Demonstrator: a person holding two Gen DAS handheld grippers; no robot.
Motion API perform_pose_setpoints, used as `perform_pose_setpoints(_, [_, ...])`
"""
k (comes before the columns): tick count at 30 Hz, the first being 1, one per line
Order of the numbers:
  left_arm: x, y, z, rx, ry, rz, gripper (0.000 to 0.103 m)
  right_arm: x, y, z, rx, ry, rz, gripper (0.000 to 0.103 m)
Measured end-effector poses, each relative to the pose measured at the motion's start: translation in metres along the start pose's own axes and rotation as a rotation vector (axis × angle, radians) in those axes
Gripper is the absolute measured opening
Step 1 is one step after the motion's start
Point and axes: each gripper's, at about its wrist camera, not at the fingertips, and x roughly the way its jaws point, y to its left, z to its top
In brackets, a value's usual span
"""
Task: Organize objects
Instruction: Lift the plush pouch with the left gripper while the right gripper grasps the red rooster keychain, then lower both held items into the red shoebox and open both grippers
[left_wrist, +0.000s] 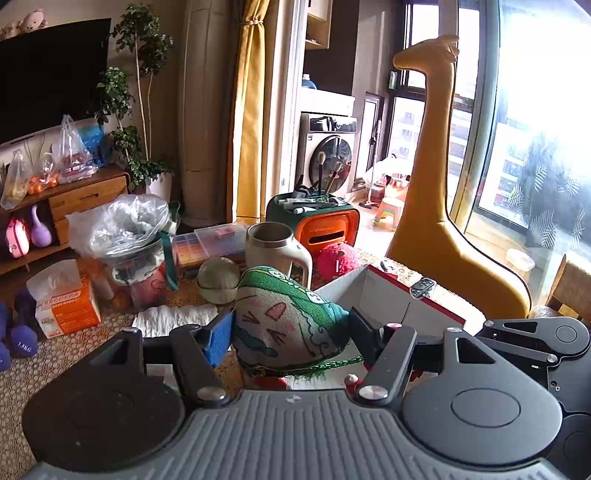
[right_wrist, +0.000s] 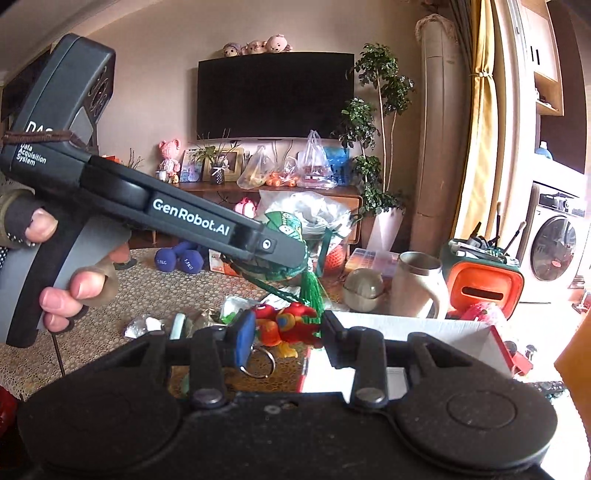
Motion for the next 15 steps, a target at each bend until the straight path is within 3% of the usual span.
perform_pose_setpoints(5, [0.035,-0.029,0.019,0.037,0.012,-0.015,0.066,-0.005,-0.032,-0.001,0.016,0.005,-0.014,0.037])
perform_pose_setpoints(15, [0.115,-0.063,0.035,-0.015,0.06,-0.011,0.066,-0.003,-0.074,-0.015,0.043,0.023,-0.001,0.037])
